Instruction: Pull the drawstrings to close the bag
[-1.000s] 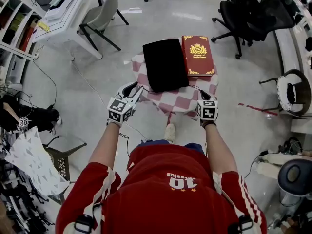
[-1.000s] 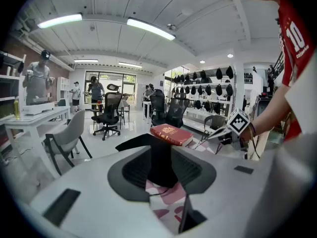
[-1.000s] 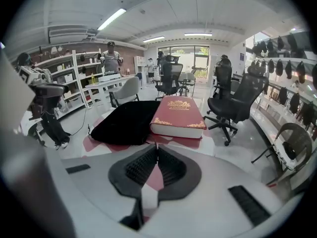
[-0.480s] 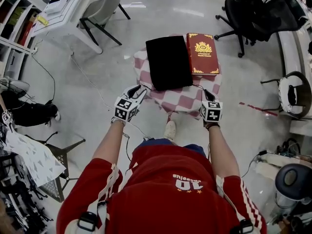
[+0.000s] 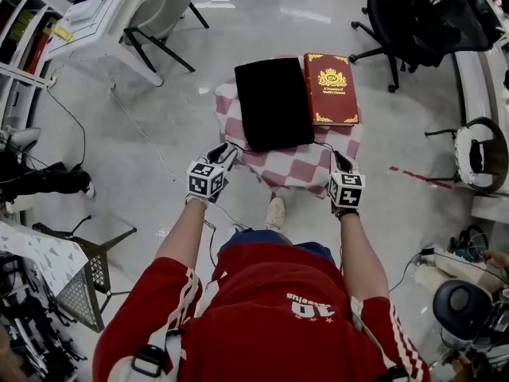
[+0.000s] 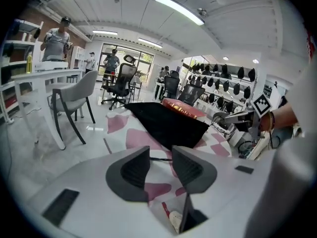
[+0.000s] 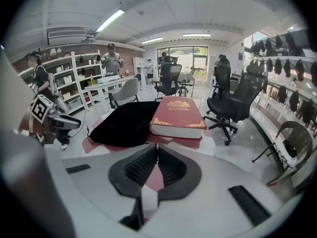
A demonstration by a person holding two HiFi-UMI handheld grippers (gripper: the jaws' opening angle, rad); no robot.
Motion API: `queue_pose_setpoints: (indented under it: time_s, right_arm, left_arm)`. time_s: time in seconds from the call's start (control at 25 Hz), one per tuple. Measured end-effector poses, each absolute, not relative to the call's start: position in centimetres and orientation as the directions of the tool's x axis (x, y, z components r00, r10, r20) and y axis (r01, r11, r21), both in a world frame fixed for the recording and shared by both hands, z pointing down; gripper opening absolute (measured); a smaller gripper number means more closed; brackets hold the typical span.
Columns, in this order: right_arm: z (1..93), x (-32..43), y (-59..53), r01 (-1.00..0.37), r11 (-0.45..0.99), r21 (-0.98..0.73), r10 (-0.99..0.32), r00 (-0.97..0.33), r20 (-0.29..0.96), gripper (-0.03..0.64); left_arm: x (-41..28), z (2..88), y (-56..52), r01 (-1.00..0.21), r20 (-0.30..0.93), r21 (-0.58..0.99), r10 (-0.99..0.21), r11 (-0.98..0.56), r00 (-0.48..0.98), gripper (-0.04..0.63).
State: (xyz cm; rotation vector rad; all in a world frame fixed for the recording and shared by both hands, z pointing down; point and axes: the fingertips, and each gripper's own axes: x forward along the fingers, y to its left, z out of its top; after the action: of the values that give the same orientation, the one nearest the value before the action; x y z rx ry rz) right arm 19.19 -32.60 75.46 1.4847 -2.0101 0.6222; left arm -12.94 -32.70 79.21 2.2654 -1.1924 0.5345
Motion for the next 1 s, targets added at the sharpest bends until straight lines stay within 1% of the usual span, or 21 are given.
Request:
queue_pose_setpoints:
  time_s: [0.12, 0.52, 0.64, 0.8, 0.88, 1.0]
  right_arm:
    - [75.5, 19.0, -32.5, -0.957, 0.287, -0.039, -0.699, -0.238, 0.674, 0.028]
    - [76.0, 19.3, -32.4, -0.951, 0.308, -0.034, -0.698, -0.25, 0.671, 0.028]
    - [76.1, 19.4, -32.3, -0.951, 0.306, -0.033, -0.696, -0.247, 0.674, 0.028]
    - [76.5, 19.4, -32.2, -0.952, 0.304, -0.036, -0.69, -0.245, 0.681, 0.028]
    - [76.5, 19.5, -32.2, -0.953, 0.301, -0.035, -0.689, -0.242, 0.683, 0.028]
    - [76.5, 19.5, -32.3, -0.953, 0.3, -0.035, -0.69, -0.242, 0.682, 0.028]
  left_arm:
    - [-13.1, 80.7, -33.0, -0.847, 0.581, 0.288, -0.622, -0.446, 0.525, 0.14]
    - [-13.9, 83.7, -34.9, -0.865, 0.591, 0.37, -0.632, -0.338, 0.5, 0.147]
    - [-13.5, 83.5, -35.4, -0.855, 0.58, 0.385, -0.629, -0.348, 0.517, 0.149]
    - [-12.6, 83.4, -35.8, -0.855, 0.59, 0.352, -0.619, -0.381, 0.519, 0.147]
    - [-12.7, 83.4, -35.7, -0.864, 0.603, 0.322, -0.621, -0.386, 0.502, 0.133]
    - [-12.6, 83.4, -35.4, -0.868, 0.617, 0.28, -0.616, -0.409, 0.489, 0.07]
